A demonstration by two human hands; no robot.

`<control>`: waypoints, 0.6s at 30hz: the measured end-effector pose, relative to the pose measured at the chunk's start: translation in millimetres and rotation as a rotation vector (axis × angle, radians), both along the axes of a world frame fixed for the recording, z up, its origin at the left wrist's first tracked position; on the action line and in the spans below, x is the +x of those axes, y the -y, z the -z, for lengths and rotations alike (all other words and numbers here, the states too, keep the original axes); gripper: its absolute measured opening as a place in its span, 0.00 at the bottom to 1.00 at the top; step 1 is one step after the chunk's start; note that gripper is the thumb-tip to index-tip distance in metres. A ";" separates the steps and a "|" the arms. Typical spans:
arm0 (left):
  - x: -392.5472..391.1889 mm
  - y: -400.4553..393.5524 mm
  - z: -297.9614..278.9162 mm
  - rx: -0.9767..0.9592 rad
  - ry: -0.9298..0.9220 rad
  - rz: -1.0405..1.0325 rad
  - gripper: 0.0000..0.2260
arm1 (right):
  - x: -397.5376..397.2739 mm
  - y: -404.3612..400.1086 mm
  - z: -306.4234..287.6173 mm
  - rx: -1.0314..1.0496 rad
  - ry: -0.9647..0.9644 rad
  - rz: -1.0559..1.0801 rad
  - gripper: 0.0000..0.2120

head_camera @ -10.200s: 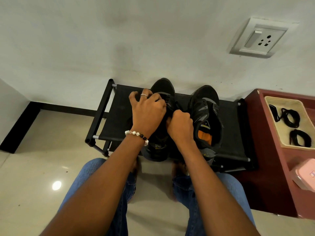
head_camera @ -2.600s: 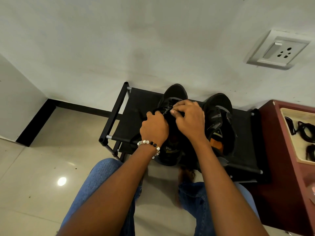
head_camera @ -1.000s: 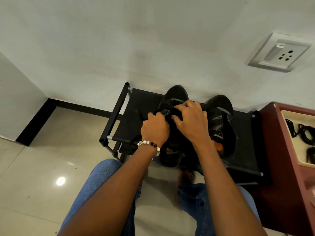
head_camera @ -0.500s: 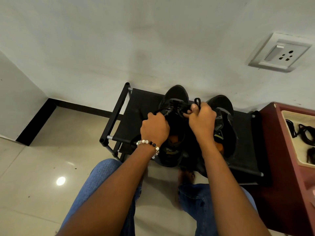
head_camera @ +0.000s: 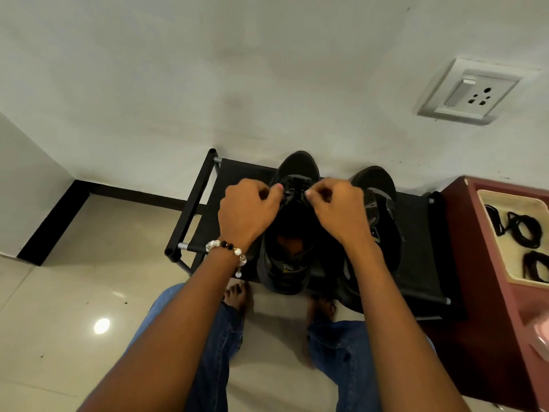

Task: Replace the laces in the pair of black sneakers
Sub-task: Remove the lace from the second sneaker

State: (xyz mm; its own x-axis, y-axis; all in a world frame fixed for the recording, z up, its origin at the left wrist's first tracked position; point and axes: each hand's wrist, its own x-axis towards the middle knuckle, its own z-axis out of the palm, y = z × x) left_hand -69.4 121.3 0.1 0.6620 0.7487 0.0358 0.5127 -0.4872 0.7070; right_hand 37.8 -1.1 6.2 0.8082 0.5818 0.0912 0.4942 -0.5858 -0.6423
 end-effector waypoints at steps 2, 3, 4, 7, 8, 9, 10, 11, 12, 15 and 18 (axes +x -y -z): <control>4.6 -2.0 -1.1 0.038 0.143 0.017 0.10 | -5.4 -0.7 2.7 -0.175 -0.055 -0.089 0.13; 9.1 -2.0 -0.3 0.034 0.188 0.036 0.08 | -7.8 -1.3 5.9 -0.273 -0.040 -0.092 0.16; 14.2 -2.0 1.5 0.024 0.216 0.066 0.08 | -10.4 -1.8 9.0 -0.338 -0.020 -0.078 0.18; 28.2 -1.0 9.2 0.065 0.140 0.235 0.12 | -15.5 -3.8 16.5 -0.387 0.017 -0.025 0.16; 32.0 0.7 11.0 0.102 0.068 0.297 0.12 | -15.2 -4.6 18.6 -0.384 0.032 -0.014 0.14; 35.0 2.4 13.0 0.139 -0.004 0.333 0.12 | -14.9 -5.6 20.3 -0.372 0.040 -0.010 0.12; 37.3 4.1 15.2 0.172 -0.054 0.339 0.12 | -14.4 -6.1 21.3 -0.358 0.040 -0.012 0.10; 38.9 6.1 16.7 0.205 -0.082 0.319 0.12 | -14.0 -6.4 21.6 -0.347 0.032 -0.014 0.09; 39.9 8.4 17.8 0.240 -0.099 0.291 0.12 | -13.6 -6.4 21.7 -0.338 0.020 -0.016 0.08; 42.8 18.0 21.5 0.360 -0.140 0.232 0.10 | -11.2 -3.1 20.4 -0.301 -0.031 0.007 0.04; 44.9 25.6 25.8 0.449 -0.164 0.203 0.08 | -10.3 0.0 20.5 -0.276 -0.034 0.011 0.05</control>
State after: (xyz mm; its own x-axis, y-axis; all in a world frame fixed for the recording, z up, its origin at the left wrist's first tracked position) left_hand -24.5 95.7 -25.8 0.8162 0.5390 0.2079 0.4627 -0.8254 0.3234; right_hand 27.5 -1.1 -14.3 0.8143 0.5724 -0.0966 0.4681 -0.7459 -0.4738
